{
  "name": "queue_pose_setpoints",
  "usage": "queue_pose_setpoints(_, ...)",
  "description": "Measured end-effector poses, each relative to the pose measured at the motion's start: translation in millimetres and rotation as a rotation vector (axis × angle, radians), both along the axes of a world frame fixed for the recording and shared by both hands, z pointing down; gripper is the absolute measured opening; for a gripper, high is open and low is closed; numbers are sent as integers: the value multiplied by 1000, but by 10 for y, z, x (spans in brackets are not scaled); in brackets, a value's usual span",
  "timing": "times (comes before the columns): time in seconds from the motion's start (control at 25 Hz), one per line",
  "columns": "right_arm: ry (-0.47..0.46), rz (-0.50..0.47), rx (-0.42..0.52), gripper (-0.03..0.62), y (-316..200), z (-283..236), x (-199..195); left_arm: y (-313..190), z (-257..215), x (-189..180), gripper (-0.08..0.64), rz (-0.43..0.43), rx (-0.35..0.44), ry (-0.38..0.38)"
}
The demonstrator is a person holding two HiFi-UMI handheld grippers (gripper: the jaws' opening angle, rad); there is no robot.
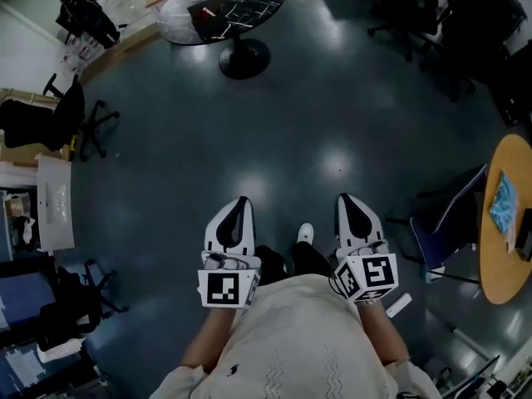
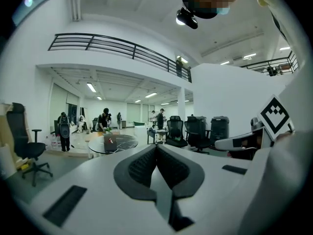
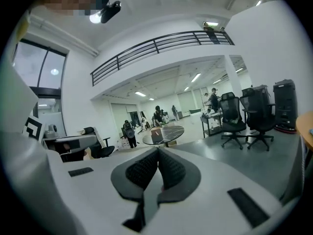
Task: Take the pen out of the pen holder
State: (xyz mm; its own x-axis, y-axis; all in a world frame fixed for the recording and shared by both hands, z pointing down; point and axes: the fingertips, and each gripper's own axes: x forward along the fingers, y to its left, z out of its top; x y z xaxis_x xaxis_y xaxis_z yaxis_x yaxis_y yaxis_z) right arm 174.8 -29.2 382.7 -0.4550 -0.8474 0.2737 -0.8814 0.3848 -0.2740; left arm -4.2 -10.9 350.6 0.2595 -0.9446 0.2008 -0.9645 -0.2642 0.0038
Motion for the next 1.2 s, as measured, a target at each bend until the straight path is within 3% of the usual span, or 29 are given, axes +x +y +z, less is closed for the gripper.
queue_pose_setpoints(0.32,-3,-108,17,18,-781,-114,-530,-528,-35,-618,12,-146,19,1)
queue_pose_setpoints(0.48,15,-91,-14,18,-1078,8,-785,-963,82,-941,12,-187,49,51)
queue_pose_setpoints(0.6,27,-68,-49,18,-1400,69,-1079,-1369,206,-1249,12,-155,10,58)
queue_pose_setpoints(0.76,24,-31,-62,18,-1982,-3,-1550,-2040,86,-1641,12,-99,61,55)
queue_pose_setpoints(0.96,11,-1,-8,18,-2562,-233,-2173,-2641,-64,-2094,12,-17,102,48)
queue_pose_setpoints(1.08,21,-11,5,18,-2817,-259,-2496,-2932,-136,-2382,12,-13,132,35)
queue_pose_setpoints(1.2,55,-30,-5,18,-3024,-210,-2667,-3123,-165,-2614,12,-54,133,93)
